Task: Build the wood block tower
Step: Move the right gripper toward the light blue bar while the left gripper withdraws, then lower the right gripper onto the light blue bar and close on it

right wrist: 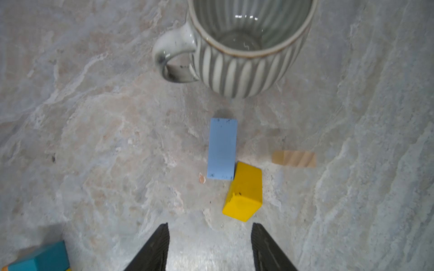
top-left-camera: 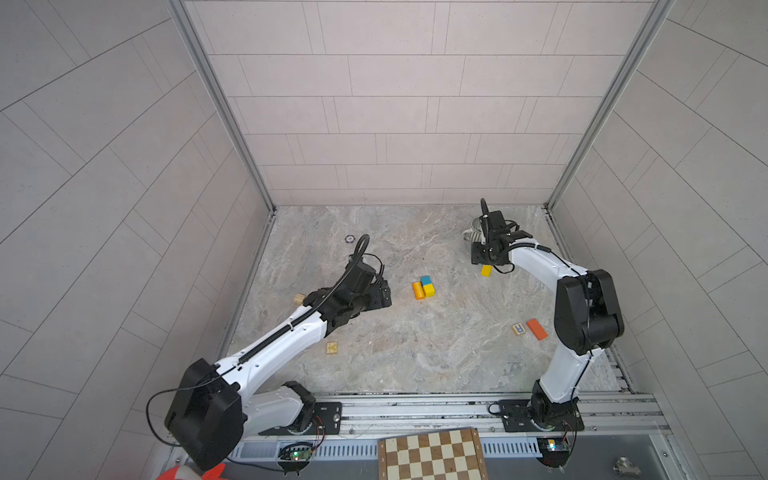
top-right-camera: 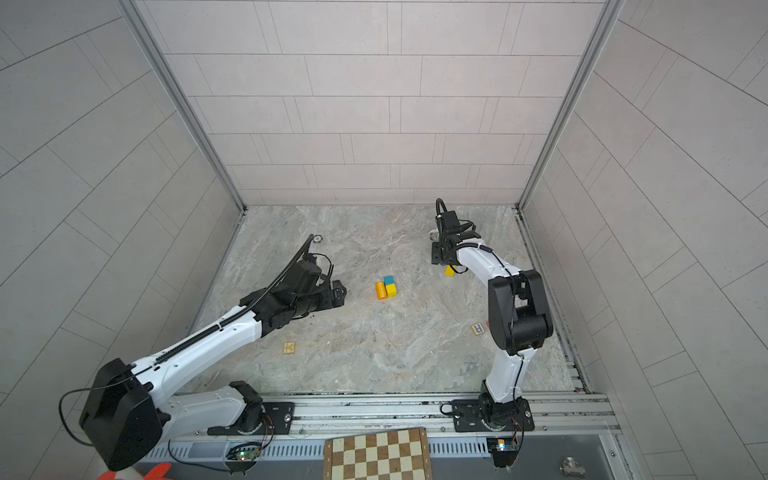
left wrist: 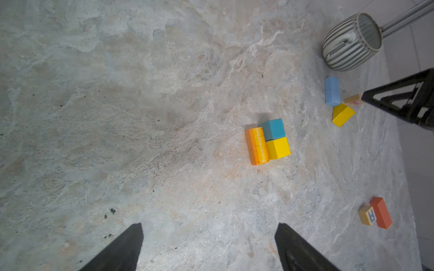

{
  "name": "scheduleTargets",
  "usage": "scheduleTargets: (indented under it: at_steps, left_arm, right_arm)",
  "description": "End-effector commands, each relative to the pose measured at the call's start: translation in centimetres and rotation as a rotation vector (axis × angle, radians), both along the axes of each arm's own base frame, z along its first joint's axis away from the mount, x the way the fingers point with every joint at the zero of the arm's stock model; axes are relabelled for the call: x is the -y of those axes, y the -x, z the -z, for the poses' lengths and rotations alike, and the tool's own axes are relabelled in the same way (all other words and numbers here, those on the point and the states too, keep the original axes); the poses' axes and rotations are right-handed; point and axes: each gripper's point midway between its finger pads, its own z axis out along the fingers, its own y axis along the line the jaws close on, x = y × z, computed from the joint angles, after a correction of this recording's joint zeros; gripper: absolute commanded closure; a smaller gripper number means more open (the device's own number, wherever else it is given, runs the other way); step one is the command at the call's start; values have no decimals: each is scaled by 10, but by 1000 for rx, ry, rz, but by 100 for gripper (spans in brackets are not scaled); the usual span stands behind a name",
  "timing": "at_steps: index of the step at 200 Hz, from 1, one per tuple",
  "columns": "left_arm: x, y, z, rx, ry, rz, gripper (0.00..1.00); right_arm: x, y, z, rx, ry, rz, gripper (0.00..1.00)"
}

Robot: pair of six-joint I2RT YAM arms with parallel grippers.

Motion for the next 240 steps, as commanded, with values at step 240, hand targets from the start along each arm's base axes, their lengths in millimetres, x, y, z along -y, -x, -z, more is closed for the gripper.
scheduleTargets:
  at_steps: [240]
  left_arm:
    - [6,-3,16,-24,53,-7,5]
  right_arm:
    - [26,-49,71,-133,0,99,66]
